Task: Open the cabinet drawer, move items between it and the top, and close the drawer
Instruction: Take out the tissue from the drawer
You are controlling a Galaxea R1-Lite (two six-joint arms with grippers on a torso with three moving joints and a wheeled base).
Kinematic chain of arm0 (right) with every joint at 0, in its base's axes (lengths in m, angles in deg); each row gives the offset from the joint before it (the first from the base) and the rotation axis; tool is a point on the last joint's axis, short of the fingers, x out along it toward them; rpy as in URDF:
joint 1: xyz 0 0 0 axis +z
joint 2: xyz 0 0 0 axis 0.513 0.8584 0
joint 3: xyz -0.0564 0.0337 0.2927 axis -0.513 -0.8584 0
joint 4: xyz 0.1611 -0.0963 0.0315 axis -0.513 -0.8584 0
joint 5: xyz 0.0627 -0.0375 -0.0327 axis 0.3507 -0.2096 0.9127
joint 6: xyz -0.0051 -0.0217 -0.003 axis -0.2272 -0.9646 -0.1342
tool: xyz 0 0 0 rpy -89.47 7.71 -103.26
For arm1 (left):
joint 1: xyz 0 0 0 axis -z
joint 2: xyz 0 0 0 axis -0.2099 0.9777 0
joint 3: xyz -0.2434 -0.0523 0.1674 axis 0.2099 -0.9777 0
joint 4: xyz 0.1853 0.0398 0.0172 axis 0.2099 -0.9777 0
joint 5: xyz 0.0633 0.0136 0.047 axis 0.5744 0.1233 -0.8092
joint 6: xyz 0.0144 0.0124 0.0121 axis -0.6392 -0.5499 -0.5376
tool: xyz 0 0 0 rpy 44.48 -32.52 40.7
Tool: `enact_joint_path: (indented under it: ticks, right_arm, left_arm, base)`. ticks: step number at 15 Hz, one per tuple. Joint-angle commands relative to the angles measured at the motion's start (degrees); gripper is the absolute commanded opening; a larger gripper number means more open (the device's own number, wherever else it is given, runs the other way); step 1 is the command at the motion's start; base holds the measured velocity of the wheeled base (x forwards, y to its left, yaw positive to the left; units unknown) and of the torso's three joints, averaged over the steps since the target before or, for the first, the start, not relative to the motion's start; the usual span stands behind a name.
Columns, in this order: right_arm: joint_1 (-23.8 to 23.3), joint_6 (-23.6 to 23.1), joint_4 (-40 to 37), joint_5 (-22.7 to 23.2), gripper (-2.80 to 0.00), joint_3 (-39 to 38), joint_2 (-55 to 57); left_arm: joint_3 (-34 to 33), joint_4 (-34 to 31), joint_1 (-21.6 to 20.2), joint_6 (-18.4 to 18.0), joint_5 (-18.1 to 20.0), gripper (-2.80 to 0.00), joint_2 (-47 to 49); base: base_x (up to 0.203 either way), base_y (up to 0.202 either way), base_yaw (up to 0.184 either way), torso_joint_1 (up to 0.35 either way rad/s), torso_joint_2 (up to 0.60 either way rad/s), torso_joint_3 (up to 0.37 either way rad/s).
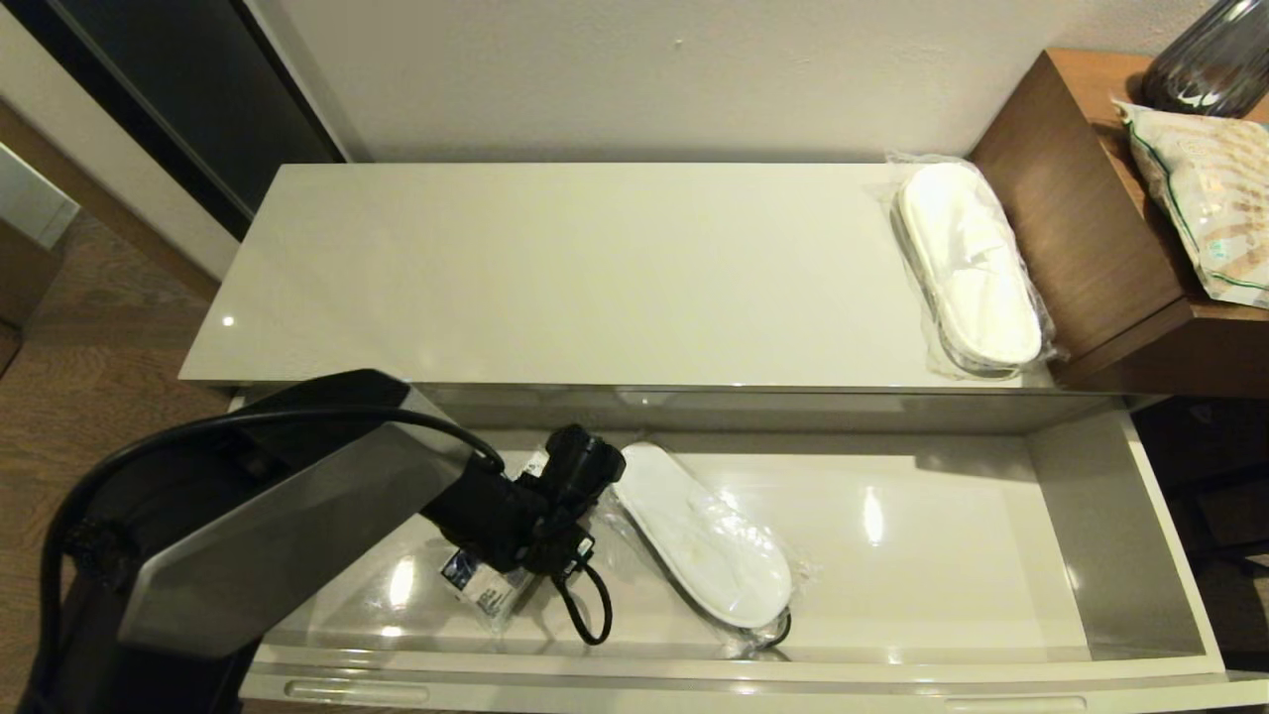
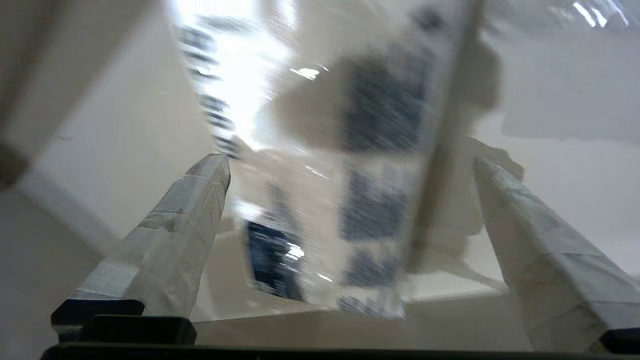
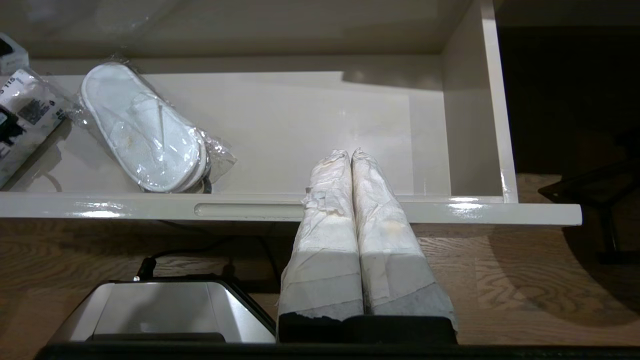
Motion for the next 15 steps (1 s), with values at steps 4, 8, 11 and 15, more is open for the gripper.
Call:
enact_joint_path:
  ticks: [4,8,11,15]
  right_arm:
    - [0.00,0.00,0.02,0.01,-2.80,-0.01,0.01]
    - [0.00,0.00,0.02,0.01,-2.80,-0.01,0.09]
    - [0.00,0.00,0.02,0.01,-2.80,-0.01,0.02]
    - [0.00,0.00,0.02,0.01,-2.80,-0.01,0.00]
  left_arm:
    - [7.03,-2.55,-1.56,-0.03,-4.51,0.00,1.39]
    - [3.62,-2.63,-1.92,0.15,-4.25,0.00,-0.11]
    - [2.94,-2.11,-1.83,0.65,-4.10,0.00,0.26]
    - [3.71,-1.75,-1.83,3.06,-4.07,0.00,1.92]
  base:
    - [0.000,0.000,0.000,0.000,0.00,0.000]
    - [0.000,0.000,0.000,0.000,0.00,0.000]
    - [0.000,0.000,0.000,0.000,0.00,0.000]
    - [0.000,0.000,0.000,0.000,0.00,0.000]
